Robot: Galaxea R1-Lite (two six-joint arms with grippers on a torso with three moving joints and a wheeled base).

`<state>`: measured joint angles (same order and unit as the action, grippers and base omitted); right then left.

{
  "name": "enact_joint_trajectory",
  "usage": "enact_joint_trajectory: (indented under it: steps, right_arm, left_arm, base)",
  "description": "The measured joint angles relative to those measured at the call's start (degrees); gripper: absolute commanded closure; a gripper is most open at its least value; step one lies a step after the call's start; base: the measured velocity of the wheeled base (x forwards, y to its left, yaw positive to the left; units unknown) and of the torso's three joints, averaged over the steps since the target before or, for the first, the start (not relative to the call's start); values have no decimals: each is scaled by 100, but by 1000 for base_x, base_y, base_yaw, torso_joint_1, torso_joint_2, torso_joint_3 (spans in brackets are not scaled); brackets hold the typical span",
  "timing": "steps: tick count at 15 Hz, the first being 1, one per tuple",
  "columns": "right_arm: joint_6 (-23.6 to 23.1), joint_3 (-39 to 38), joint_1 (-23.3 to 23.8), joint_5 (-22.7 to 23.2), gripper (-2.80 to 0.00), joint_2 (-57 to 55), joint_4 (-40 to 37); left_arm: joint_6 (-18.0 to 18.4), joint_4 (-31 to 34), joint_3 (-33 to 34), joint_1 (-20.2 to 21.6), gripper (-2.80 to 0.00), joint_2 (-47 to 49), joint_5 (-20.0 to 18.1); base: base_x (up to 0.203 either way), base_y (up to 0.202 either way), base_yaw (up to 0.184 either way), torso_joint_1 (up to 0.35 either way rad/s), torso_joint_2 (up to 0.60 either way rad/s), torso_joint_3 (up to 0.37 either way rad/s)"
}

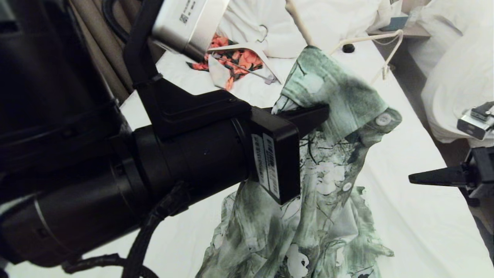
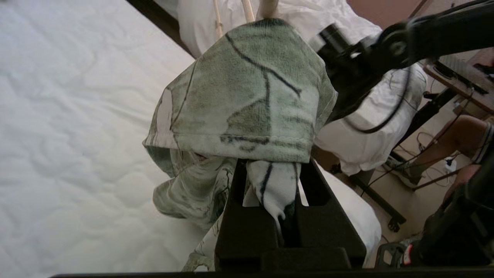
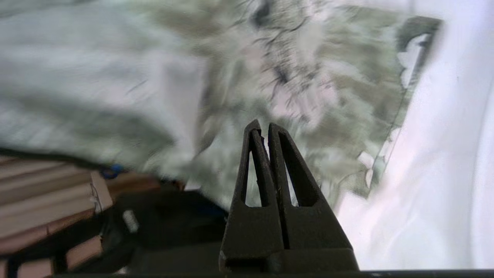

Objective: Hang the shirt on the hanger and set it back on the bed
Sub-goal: Hook the other side of the shirt onto the hanger

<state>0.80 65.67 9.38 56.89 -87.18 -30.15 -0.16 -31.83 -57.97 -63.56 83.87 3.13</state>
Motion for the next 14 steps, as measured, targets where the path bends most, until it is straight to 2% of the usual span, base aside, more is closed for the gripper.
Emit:
enact_joint_trajectory:
  steps: [2, 4, 7, 10, 12, 14]
  right_arm:
    - [464, -191, -311, -83, 0, -167, 695]
    - [739, -348, -670, -97, 0, -276, 1305]
    - [1257, -332, -1131, -244, 0, -266, 1628]
    - [1777, -346, -1279, -362, 0, -81, 1986]
    - [1842, -365, -1328, -400, 0, 24, 2026]
    - [1809, -392, -1547, -640, 0, 63, 2117]
  left_arm:
    - [8, 24, -81, -30, 0, 17, 4]
    - [16, 35, -98, -35, 0, 22, 20]
    - [18, 38, -85, -30, 0, 17, 39]
    - [20, 37, -74, -22, 0, 6, 45]
    - [23, 39, -74, -19, 0, -3, 50]
    - [29, 44, -81, -19, 0, -9, 50]
  base:
    - [0, 0, 0, 0, 0, 0]
    - [0, 0, 0, 0, 0, 0]
    - [0, 0, 0, 0, 0, 0]
    - [0, 0, 0, 0, 0, 0]
    - [0, 0, 0, 0, 0, 0]
    - [0, 0, 0, 0, 0, 0]
